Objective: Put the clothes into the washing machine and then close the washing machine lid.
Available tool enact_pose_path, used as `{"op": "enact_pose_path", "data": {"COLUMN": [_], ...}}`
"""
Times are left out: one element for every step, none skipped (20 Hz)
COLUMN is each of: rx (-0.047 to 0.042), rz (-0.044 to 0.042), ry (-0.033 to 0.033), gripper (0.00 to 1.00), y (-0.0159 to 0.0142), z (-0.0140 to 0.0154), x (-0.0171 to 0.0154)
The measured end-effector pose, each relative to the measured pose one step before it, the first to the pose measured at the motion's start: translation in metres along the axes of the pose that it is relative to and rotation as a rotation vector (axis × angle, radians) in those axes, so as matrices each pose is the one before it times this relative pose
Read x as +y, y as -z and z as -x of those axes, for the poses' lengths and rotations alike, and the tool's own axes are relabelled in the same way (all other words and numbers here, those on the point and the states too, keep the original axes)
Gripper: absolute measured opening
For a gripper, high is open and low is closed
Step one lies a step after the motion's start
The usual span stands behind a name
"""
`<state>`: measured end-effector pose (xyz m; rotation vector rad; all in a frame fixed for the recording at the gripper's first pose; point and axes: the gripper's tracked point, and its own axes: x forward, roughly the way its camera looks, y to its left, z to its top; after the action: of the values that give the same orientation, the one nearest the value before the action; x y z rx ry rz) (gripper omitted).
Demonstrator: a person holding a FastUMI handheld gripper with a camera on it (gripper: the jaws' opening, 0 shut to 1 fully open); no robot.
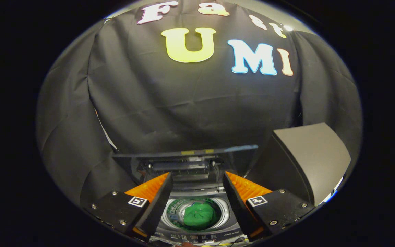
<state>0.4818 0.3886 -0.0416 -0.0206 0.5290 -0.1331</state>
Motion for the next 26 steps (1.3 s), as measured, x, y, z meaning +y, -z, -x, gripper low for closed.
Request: {"op": "enact_pose_path", "data": {"rx": [-0.01105,-0.00490,-0.00280,0.00167,0.00954,0.01133,0.01203,0.01282,0.01999,0.01587,0.01414,0.01805,0.01211,0.01125,0.00343,0.01682,0.01314,-0.01019,-0.00554,0.00308,-0.00731,-0.02712,-0.01906,-0.01203,-0.01094,-0.00435], "rz": [0.01316,0.01869,0.01772,0.01166,0.00087,-0.00645,-0.00697,-0.00251,-0.00381,-0.00451,-0.00273,0.00232,0.00734,0.00932,0.01588,0.01589,0.00951,-0.01006,-0.01131,-0.01260,-0.02010,0.00023,0.00748,-0.00093,-0.00046,0.00006], "ry": [-0.00533,-0.00308,0.00376,0.00006,-0.00414,-0.00762,-0.00408,0.00441,0.00058,-0.00473,-0.00309,-0.01033,-0.00415,-0.00472,-0.00502,-0.00056,-0.00516,-0.01610,-0.01077,-0.00574,-0.00515,0.00194,-0.00054,-0.00356,-0.00610,-0.00662], "gripper": [0.90,0.90,0.90,0.90,0.90,0.91,0.91,0.90,0.90,0.91,0.91,0.91,0.91,0.90,0.90,0.91,0.91,0.90,0.91,0.91,0.91,0.91,0.91,0.91,0.92,0.92], "y": [-0.01225,-0.00956,-0.00810,-0.00796,-0.00338,-0.00205,-0.00123,-0.00033,0.00277,0.00145,0.00232,0.00305,0.00093,0.00279,0.00379,0.00643,0.00742,-0.00110,0.00125,0.00222,0.00031,-0.00301,0.00161,-0.00016,-0.00076,0.00013], "z": [-0.00675,-0.00533,-0.00724,-0.00773,-0.00781,-0.00875,-0.00850,-0.00781,-0.00857,-0.00802,-0.00723,-0.00891,-0.00565,-0.00542,-0.00576,-0.00238,0.00136,-0.00106,-0.00266,-0.00080,-0.00120,-0.00061,-0.00503,0.00054,0.00134,-0.00121], "x": [0.00207,0.00083,-0.00077,-0.00089,0.00001,0.00010,-0.00113,-0.00319,-0.00223,-0.00134,-0.00036,0.00083,0.00068,0.00125,0.00216,0.00138,0.00228,0.00328,-0.00051,-0.00047,0.00369,0.00164,-0.00092,-0.00079,0.00193,0.00047]}}
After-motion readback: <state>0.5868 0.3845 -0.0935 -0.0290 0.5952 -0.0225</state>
